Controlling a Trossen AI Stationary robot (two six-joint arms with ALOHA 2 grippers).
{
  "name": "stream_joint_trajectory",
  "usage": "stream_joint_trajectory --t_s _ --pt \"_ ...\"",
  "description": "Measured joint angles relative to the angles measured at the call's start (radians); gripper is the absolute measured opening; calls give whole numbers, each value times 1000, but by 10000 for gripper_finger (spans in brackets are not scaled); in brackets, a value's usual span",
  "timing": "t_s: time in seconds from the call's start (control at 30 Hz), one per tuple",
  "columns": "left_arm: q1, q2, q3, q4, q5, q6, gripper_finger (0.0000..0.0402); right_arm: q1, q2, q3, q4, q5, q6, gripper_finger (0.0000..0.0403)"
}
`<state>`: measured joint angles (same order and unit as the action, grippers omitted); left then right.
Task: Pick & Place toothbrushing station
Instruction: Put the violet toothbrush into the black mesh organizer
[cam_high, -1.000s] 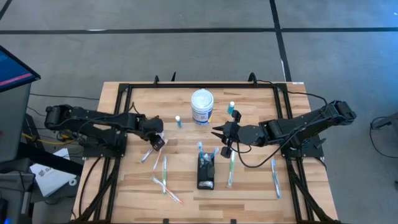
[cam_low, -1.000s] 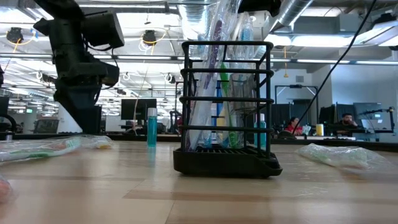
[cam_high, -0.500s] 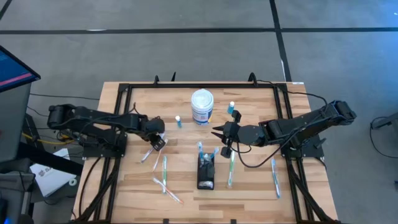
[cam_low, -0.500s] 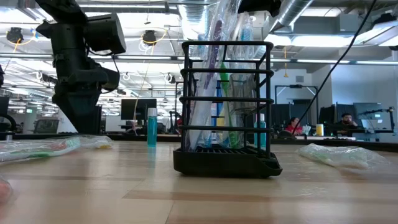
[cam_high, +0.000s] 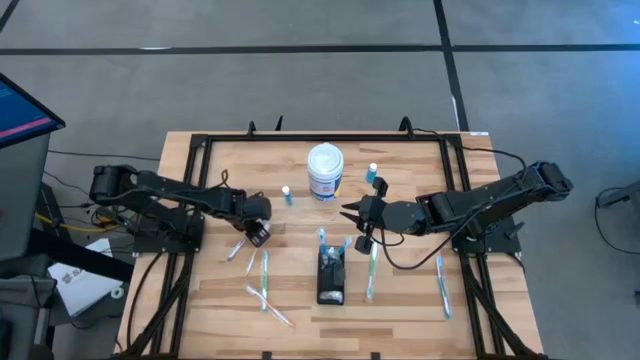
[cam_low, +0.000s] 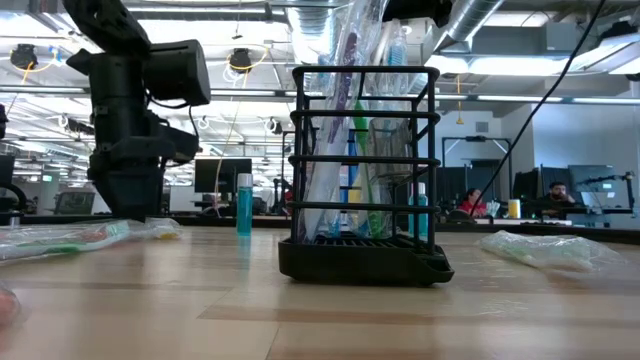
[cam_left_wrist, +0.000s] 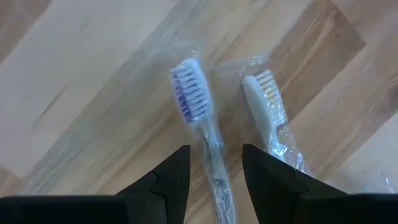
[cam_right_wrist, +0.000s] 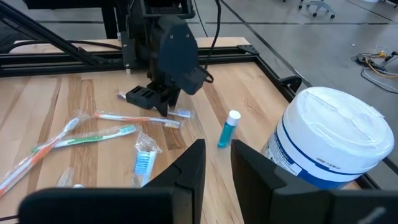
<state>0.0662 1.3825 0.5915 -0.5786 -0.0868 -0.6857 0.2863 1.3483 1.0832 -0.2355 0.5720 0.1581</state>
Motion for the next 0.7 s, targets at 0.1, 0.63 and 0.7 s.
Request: stream_joint_trajectory --t_s 0.1,0.63,0.7 --pt "0 16 2 3 0 -6 140 0 0 0 0 0 0 67" --pt "0 25 2 1 -13 -36 8 0 0 0 0 0 0 67" --pt "0 23 2 1 -12 -36 5 0 0 0 0 0 0 67"
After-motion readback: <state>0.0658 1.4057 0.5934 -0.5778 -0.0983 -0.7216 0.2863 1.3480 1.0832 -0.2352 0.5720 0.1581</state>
